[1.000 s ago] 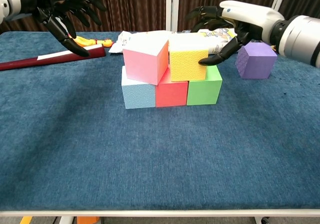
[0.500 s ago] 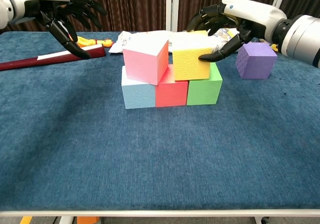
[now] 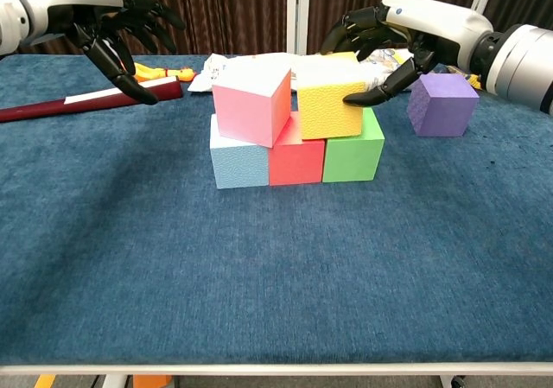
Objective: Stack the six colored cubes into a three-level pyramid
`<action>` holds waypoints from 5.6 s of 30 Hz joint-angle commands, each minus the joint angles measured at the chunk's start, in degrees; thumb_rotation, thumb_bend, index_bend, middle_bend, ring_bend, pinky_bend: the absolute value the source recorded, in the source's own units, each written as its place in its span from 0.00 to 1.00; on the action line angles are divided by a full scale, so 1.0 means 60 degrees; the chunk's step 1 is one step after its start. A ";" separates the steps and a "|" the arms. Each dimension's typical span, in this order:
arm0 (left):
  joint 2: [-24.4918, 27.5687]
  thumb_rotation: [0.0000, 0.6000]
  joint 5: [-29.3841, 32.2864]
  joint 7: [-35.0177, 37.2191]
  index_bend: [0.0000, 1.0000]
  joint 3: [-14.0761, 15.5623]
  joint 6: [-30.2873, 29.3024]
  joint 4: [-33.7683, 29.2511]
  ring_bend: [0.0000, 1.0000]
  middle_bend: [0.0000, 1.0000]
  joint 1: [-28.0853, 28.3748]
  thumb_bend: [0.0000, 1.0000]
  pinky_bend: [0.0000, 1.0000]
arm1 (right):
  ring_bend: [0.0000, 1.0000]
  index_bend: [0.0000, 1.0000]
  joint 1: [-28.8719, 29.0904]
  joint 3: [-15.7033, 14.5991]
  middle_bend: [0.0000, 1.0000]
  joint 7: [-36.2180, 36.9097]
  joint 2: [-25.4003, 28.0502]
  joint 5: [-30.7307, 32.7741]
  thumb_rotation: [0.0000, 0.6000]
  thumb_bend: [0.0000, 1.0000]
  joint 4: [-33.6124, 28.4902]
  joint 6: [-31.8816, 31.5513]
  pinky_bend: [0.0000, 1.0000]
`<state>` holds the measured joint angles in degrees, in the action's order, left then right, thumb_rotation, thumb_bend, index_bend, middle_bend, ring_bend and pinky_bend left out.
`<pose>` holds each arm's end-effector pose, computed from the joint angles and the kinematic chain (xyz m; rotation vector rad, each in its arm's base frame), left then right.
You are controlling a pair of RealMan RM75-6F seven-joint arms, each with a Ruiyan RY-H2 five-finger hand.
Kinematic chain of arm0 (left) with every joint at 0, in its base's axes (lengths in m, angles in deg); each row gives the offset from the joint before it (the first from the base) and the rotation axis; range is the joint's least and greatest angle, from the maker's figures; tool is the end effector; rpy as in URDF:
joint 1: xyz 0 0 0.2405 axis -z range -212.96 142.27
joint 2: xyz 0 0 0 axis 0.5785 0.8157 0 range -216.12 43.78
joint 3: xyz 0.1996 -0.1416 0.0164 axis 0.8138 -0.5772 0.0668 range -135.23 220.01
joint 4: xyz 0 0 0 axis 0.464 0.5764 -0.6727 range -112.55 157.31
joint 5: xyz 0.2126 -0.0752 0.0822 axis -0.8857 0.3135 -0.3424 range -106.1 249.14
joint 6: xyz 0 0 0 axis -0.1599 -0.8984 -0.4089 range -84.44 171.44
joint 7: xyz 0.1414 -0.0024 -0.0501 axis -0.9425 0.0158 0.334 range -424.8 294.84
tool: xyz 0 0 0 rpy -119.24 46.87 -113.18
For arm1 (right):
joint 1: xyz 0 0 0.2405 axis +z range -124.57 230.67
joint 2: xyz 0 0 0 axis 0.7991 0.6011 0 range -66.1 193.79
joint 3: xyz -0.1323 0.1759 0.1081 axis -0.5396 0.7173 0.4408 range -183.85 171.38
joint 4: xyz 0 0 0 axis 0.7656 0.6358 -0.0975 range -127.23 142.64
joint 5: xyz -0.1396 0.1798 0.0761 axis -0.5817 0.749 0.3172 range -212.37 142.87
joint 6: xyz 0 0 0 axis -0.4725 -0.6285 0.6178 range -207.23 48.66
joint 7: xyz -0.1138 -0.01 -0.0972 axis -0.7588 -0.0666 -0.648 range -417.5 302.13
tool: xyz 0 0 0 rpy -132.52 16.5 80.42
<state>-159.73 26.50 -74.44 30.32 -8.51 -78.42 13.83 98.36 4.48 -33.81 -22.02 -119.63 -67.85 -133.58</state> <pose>-0.1089 0.3605 0.0114 -1.7213 -1.3342 -1.0070 -0.1249 -0.3789 -0.0209 1.8924 -1.2084 1.3521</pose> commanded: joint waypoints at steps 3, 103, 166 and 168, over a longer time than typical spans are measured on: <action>-0.0013 1.00 -0.0020 0.0023 0.13 -0.0029 0.0031 0.0045 0.15 0.18 0.0000 0.00 0.34 | 0.22 0.30 0.0103 -0.0105 0.34 0.0253 -0.0062 -0.0127 1.00 0.13 0.0193 0.0021 0.22; -0.0984 1.00 0.2032 0.1712 0.43 -0.0248 0.1484 0.1085 0.09 0.18 0.1399 0.00 0.21 | 0.00 0.00 -0.1684 -0.0164 0.07 0.1003 0.2720 -0.0192 1.00 0.12 -0.1660 -0.1889 0.00; -0.1753 1.00 0.3496 -0.0299 0.12 -0.0567 0.0018 0.0400 0.04 0.11 0.1602 0.00 0.21 | 0.00 0.00 -0.1829 -0.0141 0.07 0.1100 0.2672 -0.0088 1.00 0.14 -0.1592 -0.1900 0.00; -0.1639 1.00 0.3312 -0.0261 0.10 -0.0539 0.0041 0.0311 0.03 0.11 0.1508 0.00 0.21 | 0.00 0.00 -0.1831 -0.0140 0.07 0.1100 0.2676 -0.0091 1.00 0.14 -0.1593 -0.1902 0.00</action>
<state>-170.01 47.02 -76.19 26.98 -8.38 -76.18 23.27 87.37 3.64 -27.20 -5.96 -120.17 -77.41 -145.00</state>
